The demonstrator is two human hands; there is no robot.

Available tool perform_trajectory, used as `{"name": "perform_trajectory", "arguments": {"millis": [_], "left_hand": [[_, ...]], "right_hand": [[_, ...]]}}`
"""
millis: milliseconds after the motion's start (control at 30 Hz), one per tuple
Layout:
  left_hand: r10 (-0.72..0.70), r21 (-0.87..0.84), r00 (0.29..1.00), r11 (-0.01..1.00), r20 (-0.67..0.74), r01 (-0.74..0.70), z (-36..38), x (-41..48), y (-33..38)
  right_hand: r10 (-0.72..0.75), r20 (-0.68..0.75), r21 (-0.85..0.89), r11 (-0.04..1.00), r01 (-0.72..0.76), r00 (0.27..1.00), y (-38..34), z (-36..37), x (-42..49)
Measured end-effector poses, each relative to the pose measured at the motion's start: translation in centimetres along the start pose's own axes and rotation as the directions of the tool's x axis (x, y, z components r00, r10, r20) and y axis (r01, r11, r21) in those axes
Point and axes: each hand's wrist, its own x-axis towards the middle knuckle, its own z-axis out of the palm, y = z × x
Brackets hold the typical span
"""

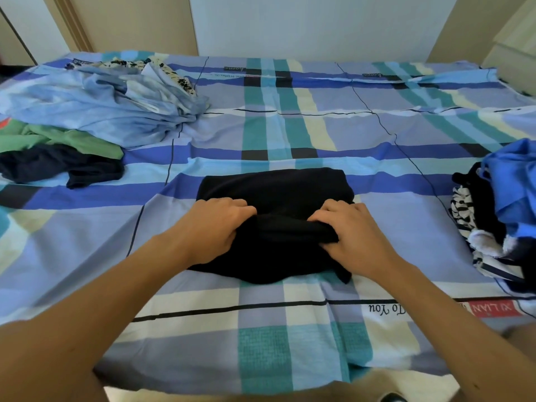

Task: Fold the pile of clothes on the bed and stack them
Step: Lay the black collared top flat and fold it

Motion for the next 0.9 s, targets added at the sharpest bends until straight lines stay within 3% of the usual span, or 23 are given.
{"name": "perform_trajectory", "arguments": {"millis": [100, 167, 233, 333, 433, 533, 600, 667, 733, 800, 900], "left_hand": [[-0.043, -0.071, 0.999, 0.997, -0.025, 0.041, -0.9, 0.1, -1.1], [0.003, -0.156, 0.999, 0.988, -0.049, -0.010, -2.5, -0.2, -1.8], [0.064, -0.255, 0.998, 0.965, -0.015, -0.066, -4.0, -0.8, -2.4], [0.081, -0.248, 0.975, 0.968, 0.208, -0.028, -4.2, -1.7, -2.2], [0.088, -0.176, 0.904, 0.984, 0.418, -0.015, -2.8, -1.9, -1.1], [0.067, -0.232, 0.812, 0.969, 0.580, 0.086, -3.4, -1.4, -0.3], [0.022, -0.328, 0.860, 0.929, 0.509, 0.170, -3.5, -1.2, -0.2], [-0.041, -0.289, 0.984, 0.953, 0.173, 0.091, -2.5, -0.6, -0.4], [-0.055, -0.144, 0.994, 0.989, -0.091, 0.042, -0.9, 0.1, -0.3], [-0.114, -0.037, 0.992, 0.993, -0.054, 0.112, 0.8, 0.5, 0.1], [-0.213, 0.035, 0.962, 0.977, 0.170, 0.210, 3.1, 0.2, 0.5]], "right_hand": [[0.016, -0.117, 0.052, 0.999, -0.010, 0.993, -0.5, -0.4, 0.5], [-0.024, -0.185, 0.088, 0.995, 0.041, 0.982, -1.0, -1.4, 0.5], [-0.109, -0.168, 0.092, 0.988, 0.126, 0.980, -1.5, -2.7, 0.2], [-0.178, 0.102, 0.074, 0.982, 0.171, 0.979, -2.1, -3.6, -0.6], [-0.143, 0.369, 0.069, 0.990, 0.126, 0.918, -2.8, -3.5, -1.5], [-0.016, 0.600, 0.157, 0.983, -0.099, 0.800, -3.0, -5.5, -1.5], [0.032, 0.553, 0.217, 0.959, -0.181, 0.832, -2.9, -6.8, -1.2], [0.092, 0.237, 0.124, 0.985, -0.124, 0.967, -3.0, -6.5, -0.3], [0.060, -0.063, 0.060, 0.997, -0.056, 0.996, -3.3, -4.5, 0.9], [0.075, -0.014, 0.037, 0.997, -0.074, 0.997, -3.2, -1.6, 1.6], [0.168, 0.172, -0.103, 0.983, -0.152, 0.971, -2.2, 3.1, 0.5]]}}
